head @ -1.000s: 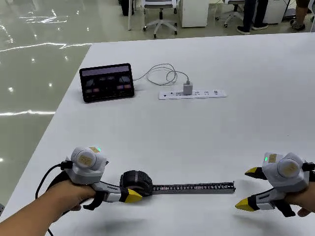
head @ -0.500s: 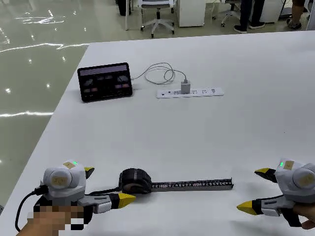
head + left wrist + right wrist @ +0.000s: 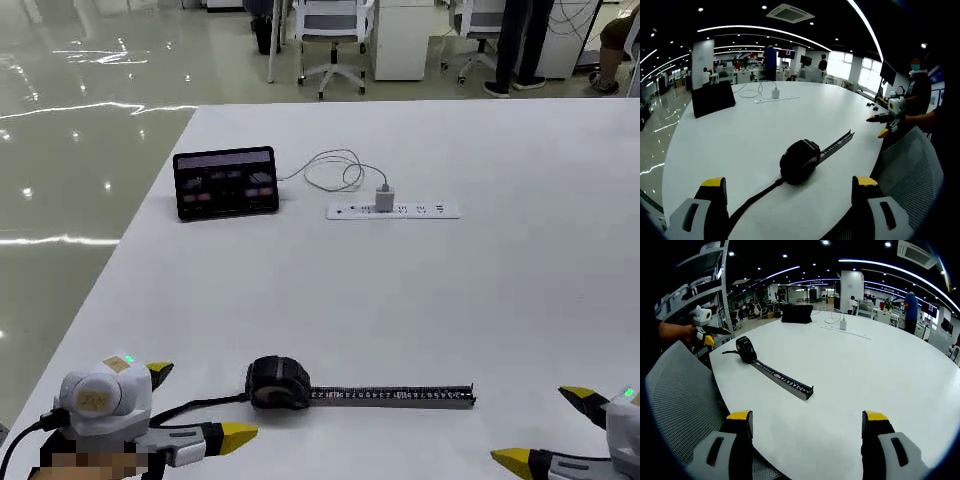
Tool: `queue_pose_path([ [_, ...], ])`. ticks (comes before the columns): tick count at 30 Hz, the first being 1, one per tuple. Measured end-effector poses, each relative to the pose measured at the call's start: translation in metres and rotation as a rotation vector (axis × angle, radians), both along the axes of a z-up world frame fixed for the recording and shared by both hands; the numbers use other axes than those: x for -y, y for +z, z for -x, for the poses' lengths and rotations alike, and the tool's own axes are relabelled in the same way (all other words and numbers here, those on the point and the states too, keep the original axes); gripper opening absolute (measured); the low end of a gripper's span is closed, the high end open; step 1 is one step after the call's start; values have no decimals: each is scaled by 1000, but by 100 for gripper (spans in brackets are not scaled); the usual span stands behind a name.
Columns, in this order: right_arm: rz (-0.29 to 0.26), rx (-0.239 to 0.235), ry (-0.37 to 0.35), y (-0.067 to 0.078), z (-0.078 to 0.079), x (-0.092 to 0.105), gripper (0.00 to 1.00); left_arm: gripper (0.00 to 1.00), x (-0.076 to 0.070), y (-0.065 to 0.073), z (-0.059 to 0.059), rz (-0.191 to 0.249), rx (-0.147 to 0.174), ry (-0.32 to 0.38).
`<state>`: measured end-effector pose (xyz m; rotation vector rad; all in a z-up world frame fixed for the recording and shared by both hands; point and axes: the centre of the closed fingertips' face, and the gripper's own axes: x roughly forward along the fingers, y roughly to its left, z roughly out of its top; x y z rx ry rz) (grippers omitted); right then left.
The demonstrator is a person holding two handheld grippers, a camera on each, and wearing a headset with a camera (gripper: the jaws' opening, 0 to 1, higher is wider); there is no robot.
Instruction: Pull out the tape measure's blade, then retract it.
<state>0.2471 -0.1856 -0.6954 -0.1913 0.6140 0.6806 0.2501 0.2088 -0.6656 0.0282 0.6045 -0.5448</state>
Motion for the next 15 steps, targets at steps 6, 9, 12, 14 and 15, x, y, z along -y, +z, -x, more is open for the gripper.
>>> queue_pose_path([
  [6,0,14,8,4,14,-7,88,100,-9,3,6,4,-6,31],
  [9,-17,14,12,7,16,-8,90,100,-9,5,4,8,4,44],
  [12,-31,20,5,11,17,-5,97,100,-1,13,2,26,39,12],
  [14,-35,24,7,14,18,-1,100,100,1,12,3,-1,42,-16],
  [15,-33,19,-2,13,18,2,100,100,1,11,2,-10,40,-16],
])
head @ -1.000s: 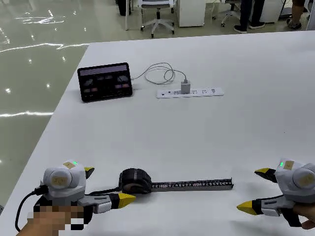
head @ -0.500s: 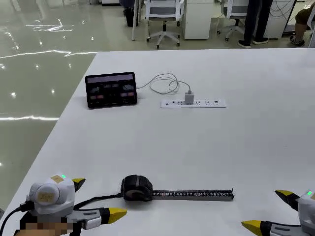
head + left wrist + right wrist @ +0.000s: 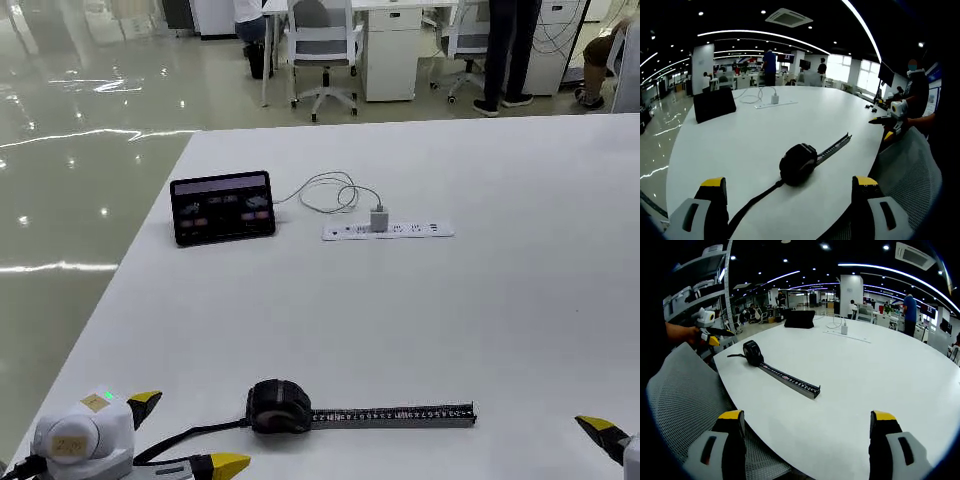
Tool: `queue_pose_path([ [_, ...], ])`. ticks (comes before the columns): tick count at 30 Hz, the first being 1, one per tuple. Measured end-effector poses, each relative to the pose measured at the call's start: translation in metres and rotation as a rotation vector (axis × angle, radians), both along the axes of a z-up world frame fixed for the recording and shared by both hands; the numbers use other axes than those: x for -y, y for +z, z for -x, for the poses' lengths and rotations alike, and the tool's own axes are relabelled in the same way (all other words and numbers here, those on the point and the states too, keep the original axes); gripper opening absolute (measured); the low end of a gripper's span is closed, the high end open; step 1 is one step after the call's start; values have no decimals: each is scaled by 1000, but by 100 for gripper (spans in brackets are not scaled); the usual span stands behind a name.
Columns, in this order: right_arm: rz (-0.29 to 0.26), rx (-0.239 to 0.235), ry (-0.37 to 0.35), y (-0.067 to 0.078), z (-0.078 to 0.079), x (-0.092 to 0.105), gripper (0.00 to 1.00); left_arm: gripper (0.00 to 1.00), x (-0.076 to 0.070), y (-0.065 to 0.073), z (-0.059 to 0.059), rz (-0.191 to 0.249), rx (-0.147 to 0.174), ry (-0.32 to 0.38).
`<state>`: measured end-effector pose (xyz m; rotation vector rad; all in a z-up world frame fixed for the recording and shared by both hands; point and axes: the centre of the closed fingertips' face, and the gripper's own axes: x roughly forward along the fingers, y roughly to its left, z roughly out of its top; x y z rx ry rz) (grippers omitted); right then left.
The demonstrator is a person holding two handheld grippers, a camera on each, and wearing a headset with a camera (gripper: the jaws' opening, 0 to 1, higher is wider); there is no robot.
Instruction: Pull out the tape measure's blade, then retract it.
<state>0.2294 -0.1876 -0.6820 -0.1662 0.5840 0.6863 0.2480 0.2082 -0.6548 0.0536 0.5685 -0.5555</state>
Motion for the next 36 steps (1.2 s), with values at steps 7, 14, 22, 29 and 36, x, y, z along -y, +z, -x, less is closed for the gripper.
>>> queue_pose_path([
  [7,24,-14,10,-3,-2,14,100,100,-6,-7,2,-7,-22,-1],
  [14,56,-31,68,-7,5,15,100,100,-9,-7,6,-11,-27,-20],
  [22,59,-36,73,-7,8,26,99,100,-11,-7,8,-5,-29,-14],
  [29,62,-42,77,-9,12,26,98,100,-13,-16,11,-16,-46,-10],
  [36,72,-41,95,-14,14,24,98,100,-8,-24,19,-19,-60,-3],
])
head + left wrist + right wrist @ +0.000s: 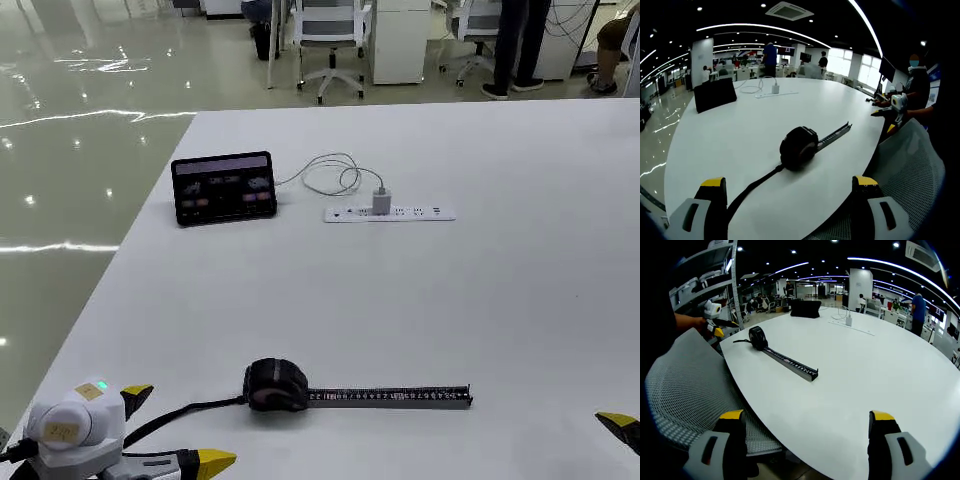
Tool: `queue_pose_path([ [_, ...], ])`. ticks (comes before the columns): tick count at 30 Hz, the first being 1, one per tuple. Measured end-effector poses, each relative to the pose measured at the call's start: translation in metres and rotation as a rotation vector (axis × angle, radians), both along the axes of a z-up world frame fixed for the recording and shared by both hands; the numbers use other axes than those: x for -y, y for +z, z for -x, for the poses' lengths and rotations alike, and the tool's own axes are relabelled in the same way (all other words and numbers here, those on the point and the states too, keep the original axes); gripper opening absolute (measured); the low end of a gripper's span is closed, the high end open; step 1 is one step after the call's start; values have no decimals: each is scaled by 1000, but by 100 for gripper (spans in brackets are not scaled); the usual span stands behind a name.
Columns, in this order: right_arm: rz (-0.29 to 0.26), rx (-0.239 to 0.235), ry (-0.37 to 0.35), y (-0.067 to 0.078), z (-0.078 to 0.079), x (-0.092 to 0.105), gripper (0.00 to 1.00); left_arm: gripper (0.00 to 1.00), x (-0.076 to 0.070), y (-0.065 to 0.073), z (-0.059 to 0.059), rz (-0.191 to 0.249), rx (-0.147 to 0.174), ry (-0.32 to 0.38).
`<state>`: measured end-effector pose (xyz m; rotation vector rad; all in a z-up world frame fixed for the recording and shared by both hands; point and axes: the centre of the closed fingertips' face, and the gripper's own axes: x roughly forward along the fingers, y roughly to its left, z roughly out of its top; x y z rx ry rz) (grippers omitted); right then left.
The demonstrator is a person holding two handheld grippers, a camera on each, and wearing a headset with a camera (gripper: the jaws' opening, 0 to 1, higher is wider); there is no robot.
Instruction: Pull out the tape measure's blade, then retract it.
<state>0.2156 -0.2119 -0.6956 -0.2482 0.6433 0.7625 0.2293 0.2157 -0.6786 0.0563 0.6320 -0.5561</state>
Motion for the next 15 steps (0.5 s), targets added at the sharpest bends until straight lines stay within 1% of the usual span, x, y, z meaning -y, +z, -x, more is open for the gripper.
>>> queue_pose_path([
  [4,10,-7,10,-2,-1,2,98,100,-4,-5,1,-3,-14,9],
  [6,16,-7,16,-2,-1,2,98,100,-5,-4,-1,-1,-13,14],
  [9,10,-6,8,-1,-1,3,98,100,-7,-5,-4,2,-14,22],
  [15,17,-9,14,-2,1,-2,98,100,0,-6,-11,2,-19,18],
])
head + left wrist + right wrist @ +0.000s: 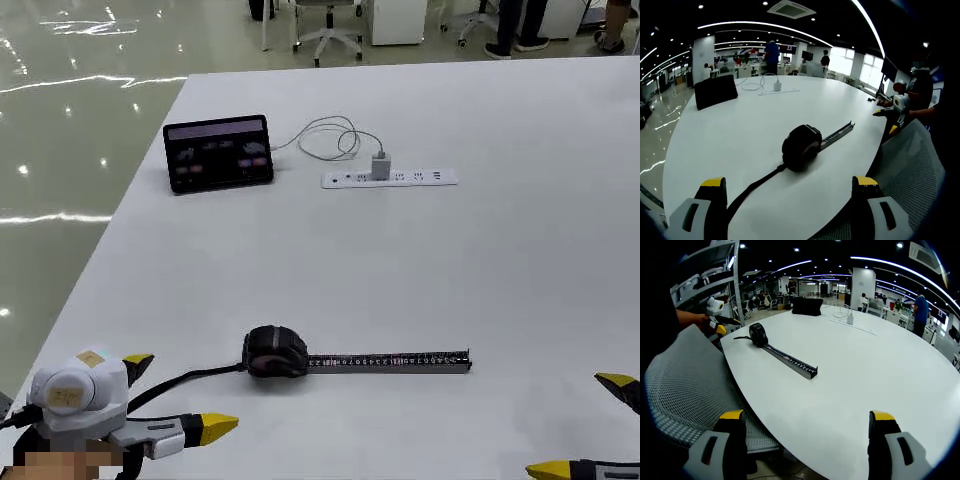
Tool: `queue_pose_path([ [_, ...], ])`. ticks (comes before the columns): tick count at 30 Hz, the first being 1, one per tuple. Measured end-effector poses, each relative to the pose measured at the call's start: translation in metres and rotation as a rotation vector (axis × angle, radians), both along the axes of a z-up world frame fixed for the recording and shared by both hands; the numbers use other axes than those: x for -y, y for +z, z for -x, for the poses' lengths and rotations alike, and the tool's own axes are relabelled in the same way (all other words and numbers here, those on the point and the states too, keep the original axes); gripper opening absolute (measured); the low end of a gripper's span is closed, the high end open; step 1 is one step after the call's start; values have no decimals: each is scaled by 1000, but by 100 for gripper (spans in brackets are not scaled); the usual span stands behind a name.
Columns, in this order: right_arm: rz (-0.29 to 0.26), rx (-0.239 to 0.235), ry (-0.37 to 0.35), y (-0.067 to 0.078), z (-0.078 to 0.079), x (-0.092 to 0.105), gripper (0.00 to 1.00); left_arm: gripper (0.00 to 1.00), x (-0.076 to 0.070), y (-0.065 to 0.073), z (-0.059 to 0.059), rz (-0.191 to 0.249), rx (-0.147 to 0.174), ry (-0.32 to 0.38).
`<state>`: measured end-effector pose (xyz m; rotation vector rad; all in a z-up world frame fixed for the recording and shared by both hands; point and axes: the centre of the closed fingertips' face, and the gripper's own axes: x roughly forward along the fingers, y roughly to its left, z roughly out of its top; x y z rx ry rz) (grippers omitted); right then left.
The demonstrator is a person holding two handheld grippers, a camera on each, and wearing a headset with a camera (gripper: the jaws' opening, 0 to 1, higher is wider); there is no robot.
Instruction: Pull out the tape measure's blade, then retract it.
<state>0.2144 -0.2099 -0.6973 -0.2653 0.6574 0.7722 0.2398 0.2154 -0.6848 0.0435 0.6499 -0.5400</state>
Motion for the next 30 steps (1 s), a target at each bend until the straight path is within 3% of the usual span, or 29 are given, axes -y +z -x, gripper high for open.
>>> queue_pose_path([
  [9,29,15,49,10,-17,-6,99,100,20,3,-19,2,-31,15],
  [13,65,23,106,11,-28,-10,99,100,36,11,-32,7,-28,30],
  [17,86,24,151,10,-34,-17,99,100,51,10,-42,41,-39,32],
  [19,98,22,171,9,-38,-19,99,100,56,5,-45,25,-48,48],
  [21,112,22,191,9,-42,-20,100,100,55,-2,-47,33,-99,129],
  [23,126,18,211,8,-45,-21,100,100,60,0,-54,57,-71,160],
  [26,138,7,230,5,-50,-22,100,100,53,-18,-52,-123,-69,151],
  [27,142,4,238,4,-50,-23,100,100,55,-21,-51,-136,-78,148],
  [28,148,5,249,4,-52,-24,100,100,59,-25,-51,-119,-105,163],
  [30,155,2,264,2,-54,-27,99,100,66,-23,-54,-95,-89,163],
])
